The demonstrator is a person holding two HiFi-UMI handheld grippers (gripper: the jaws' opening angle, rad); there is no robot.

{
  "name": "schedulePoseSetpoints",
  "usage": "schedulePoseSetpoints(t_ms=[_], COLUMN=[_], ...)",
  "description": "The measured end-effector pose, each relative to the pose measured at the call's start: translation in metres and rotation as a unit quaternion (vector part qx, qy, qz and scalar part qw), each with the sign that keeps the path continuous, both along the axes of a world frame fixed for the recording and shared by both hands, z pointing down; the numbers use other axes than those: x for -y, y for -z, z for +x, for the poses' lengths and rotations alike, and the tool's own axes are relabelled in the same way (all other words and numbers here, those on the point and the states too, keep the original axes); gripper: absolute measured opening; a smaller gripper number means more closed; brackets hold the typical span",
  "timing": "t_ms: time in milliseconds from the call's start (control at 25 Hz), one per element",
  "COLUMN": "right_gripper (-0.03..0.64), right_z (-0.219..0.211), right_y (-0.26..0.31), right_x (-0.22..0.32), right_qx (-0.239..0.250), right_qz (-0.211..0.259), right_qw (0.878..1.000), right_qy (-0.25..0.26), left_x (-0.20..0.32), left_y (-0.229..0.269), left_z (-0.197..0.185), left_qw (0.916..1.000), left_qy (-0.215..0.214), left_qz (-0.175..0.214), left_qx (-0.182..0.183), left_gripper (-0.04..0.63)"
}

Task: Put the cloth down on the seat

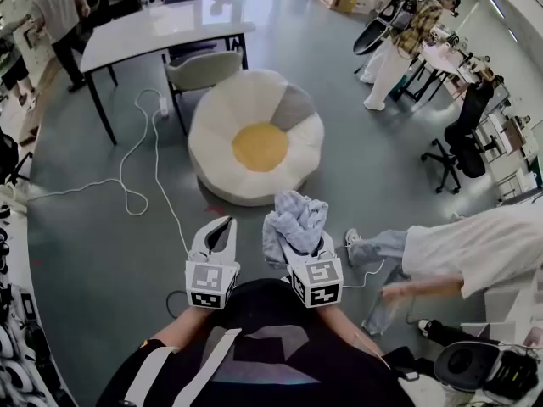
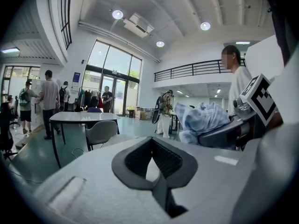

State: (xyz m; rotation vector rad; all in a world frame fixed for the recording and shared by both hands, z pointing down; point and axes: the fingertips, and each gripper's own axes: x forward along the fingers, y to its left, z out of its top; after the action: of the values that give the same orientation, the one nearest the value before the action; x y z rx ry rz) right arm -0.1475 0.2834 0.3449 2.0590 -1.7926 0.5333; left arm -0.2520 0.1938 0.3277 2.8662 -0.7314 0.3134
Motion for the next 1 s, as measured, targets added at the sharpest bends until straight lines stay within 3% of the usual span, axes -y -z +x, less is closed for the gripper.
schedulePoseSetpoints(t_ms=[480,1000], right_gripper=[0.249,0.249], right_z=[-0.013,0.027], right_y=[-0.003,-0.019], right_x=[0.013,0.055], right_qx=[-0.007,0.016], right_qz=[-0.014,-0.006], right_qw=[1.000,1.000], right_qy=[0.007,0.020], left_x=[0.011,0.047], left_y=[-0.010,-0.015], left_z=[-0.015,0.012], left_qw=[0.9998,0.9990], left_qy=[0.007,0.040], left_qz=[-0.017,-0.008], left_qx=[-0.007,0.017], left_gripper=[-0.002,-0.002])
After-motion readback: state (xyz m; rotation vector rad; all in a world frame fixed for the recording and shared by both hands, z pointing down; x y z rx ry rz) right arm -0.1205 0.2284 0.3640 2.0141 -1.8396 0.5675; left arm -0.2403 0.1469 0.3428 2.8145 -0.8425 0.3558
